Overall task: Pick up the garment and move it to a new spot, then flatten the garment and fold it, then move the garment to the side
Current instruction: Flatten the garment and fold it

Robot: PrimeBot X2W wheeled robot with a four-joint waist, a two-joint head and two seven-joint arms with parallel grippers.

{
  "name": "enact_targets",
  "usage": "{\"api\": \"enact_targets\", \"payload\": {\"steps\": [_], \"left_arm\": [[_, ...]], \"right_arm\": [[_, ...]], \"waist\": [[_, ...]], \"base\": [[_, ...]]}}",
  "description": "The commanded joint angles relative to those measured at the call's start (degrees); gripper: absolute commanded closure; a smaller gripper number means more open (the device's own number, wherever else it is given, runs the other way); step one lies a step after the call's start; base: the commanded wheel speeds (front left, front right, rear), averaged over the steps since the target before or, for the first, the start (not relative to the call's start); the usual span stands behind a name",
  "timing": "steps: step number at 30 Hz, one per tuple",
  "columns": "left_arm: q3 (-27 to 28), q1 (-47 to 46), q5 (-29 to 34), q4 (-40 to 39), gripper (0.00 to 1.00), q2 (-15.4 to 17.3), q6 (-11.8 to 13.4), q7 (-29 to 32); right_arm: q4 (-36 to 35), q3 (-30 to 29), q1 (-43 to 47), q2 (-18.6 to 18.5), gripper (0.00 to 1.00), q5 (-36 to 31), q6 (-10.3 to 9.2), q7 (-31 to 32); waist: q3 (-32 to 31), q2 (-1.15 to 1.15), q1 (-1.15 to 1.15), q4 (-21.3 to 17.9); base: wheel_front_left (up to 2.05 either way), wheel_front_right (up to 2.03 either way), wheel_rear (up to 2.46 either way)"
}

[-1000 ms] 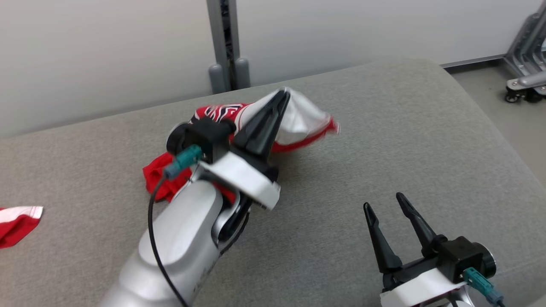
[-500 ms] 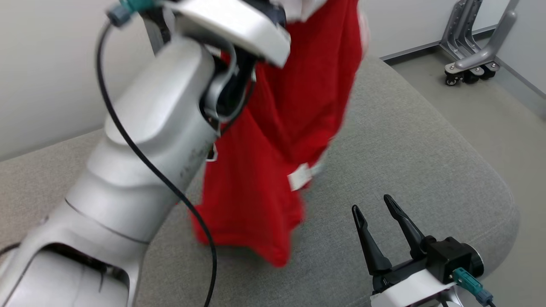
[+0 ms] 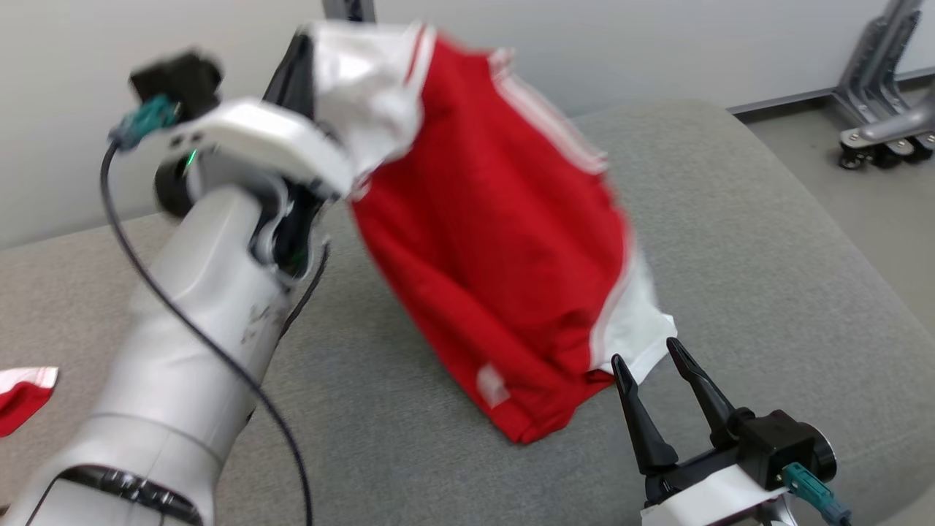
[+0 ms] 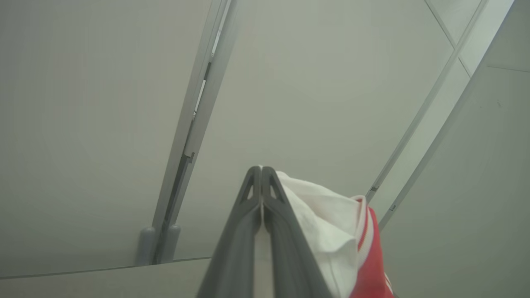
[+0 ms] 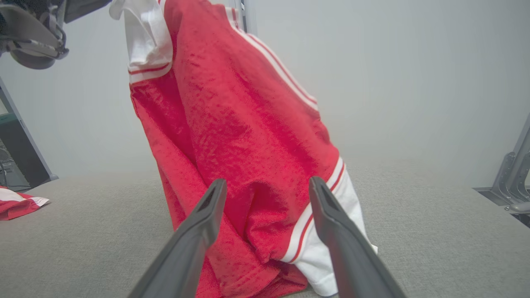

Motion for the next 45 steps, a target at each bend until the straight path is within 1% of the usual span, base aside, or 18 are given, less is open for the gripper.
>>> {"api": "enact_targets", "payload": {"steps": [1, 4, 7, 8, 12, 17, 18, 19, 20, 21, 27, 30, 33, 36, 38, 42, 43, 45], "left_arm": [[0.63, 0.96, -0.42, 1.63, 1.00, 0.83, 0.18, -0.02], [2.46, 4.77, -1.18, 6.71, 1.00, 2.52, 1.06, -0.11], [6.32, 7.24, -1.23, 7.96, 1.00, 4.78, 1.95, -0.17], [7.79, 8.25, -0.69, 7.68, 1.00, 5.50, 2.21, -0.17], [13.65, 12.22, 2.79, 5.25, 1.00, 8.09, 4.61, -0.15], [18.10, 17.54, 9.28, 2.12, 1.00, 9.34, 6.45, -0.15], [18.64, 18.46, 10.59, 1.55, 0.78, 9.46, 6.53, -0.16], [18.95, 19.34, 11.90, 1.26, 0.61, 9.50, 6.40, -0.16], [19.15, 20.06, 13.00, 1.10, 0.37, 9.50, 6.31, -0.16], [18.99, 20.78, 14.25, 1.24, 0.00, 9.58, 6.08, -0.16], [20.00, 24.50, 22.38, -2.07, 0.00, 11.46, 8.62, -0.16], [21.12, 27.18, 26.28, -6.52, 0.00, 12.12, 9.27, -0.16], [22.16, 29.85, 28.81, -10.72, 0.00, 11.71, 9.77, -0.16], [23.51, 34.38, 33.07, -18.20, 0.00, 10.95, 10.59, -0.16], [24.22, 37.64, 35.40, -22.97, 0.00, 10.05, 10.64, -0.17], [24.53, 43.64, 39.28, -30.16, 0.00, 7.32, 10.48, -0.17], [24.28, 46.15, 40.79, -32.75, 0.00, 5.89, 10.11, -0.17], [23.90, 48.48, 41.98, -34.93, 0.00, 4.49, 9.70, -0.17]], "right_arm": [[0.00, -0.22, 0.53, -0.27, 0.00, 0.19, 0.12, -0.35], [0.10, 0.12, 0.24, -0.29, 0.00, 0.05, 0.12, -0.35], [0.05, 0.35, -0.13, -0.28, 0.00, 0.09, 0.12, -0.35], [0.04, 0.44, -0.16, -0.28, 0.00, 0.16, 0.12, -0.35], [0.60, 1.08, 0.03, -0.45, 0.00, 0.49, 0.12, -0.35], [1.20, 2.02, 0.72, -0.68, 0.00, 0.91, 0.12, -0.35], [1.36, 2.33, 0.72, -0.77, 0.00, 1.03, 0.12, -0.35], [1.51, 2.53, 0.68, -0.81, 0.00, 1.13, 0.12, -0.35], [1.62, 2.62, 0.71, -0.89, 0.00, 1.16, 0.12, -0.35], [1.80, 2.79, 0.74, -0.95, 0.00, 1.32, 0.12, -0.35], [3.40, 3.96, 0.30, -1.00, 0.00, 2.23, 0.12, -0.35], [5.06, 5.27, -0.48, -1.24, 0.00, 2.57, 0.12, -0.34], [6.22, 6.10, -0.98, -1.42, 0.00, 2.38, 0.12, -0.35], [8.11, 7.32, -2.11, -1.76, 0.00, 1.40, 0.12, -0.34], [10.07, 7.99, -2.94, -1.96, 0.00, 0.79, 0.12, -0.34], [15.66, 8.34, -4.94, -2.06, 0.00, -0.55, 0.11, -0.33], [18.61, 7.97, -6.21, -1.90, 0.00, -1.32, 0.11, -0.32], [21.35, 6.49, -7.22, -1.51, 0.00, -1.36, 0.11, -0.30]], "waist": [[-0.15, 0.00, 0.00, 1.60], [-0.05, 0.00, 0.00, 2.88], [0.12, 0.00, 0.00, 3.65], [0.17, 0.00, 0.00, 3.89], [0.31, 0.00, 0.00, 4.48], [0.37, 0.00, 0.00, 4.90], [0.39, 0.00, 0.00, 4.97], [0.40, 0.00, 0.00, 5.07], [0.43, 0.00, 0.00, 5.23], [0.43, 0.00, 0.00, 5.37], [0.19, 0.00, 0.00, 6.47], [0.09, 0.00, 0.00, 7.18], [0.08, 0.00, 0.00, 7.79], [0.08, 0.00, 0.00, 9.01], [-0.01, 0.00, 0.00, 9.94], [-0.21, 0.00, 0.00, 12.38], [-0.37, 0.00, 0.00, 13.77], [-0.55, 0.00, 0.00, 15.16]], "base": [[0.00, 0.00, 0.00], [0.00, 0.00, 0.00], [0.00, 0.00, 0.00], [0.00, 0.00, 0.00], [0.00, 0.00, 0.00], [0.00, 0.00, 0.00], [0.00, 0.00, 0.00], [0.00, 0.00, 0.00], [0.00, 0.00, 0.00], [0.00, 0.00, 0.00], [0.00, 0.00, 0.00], [0.00, 0.00, 0.00], [0.00, 0.00, 0.00], [0.00, 0.00, 0.00], [0.00, 0.00, 0.00], [0.00, 0.00, 0.00], [0.00, 0.00, 0.00], [0.00, 0.00, 0.00]]}}
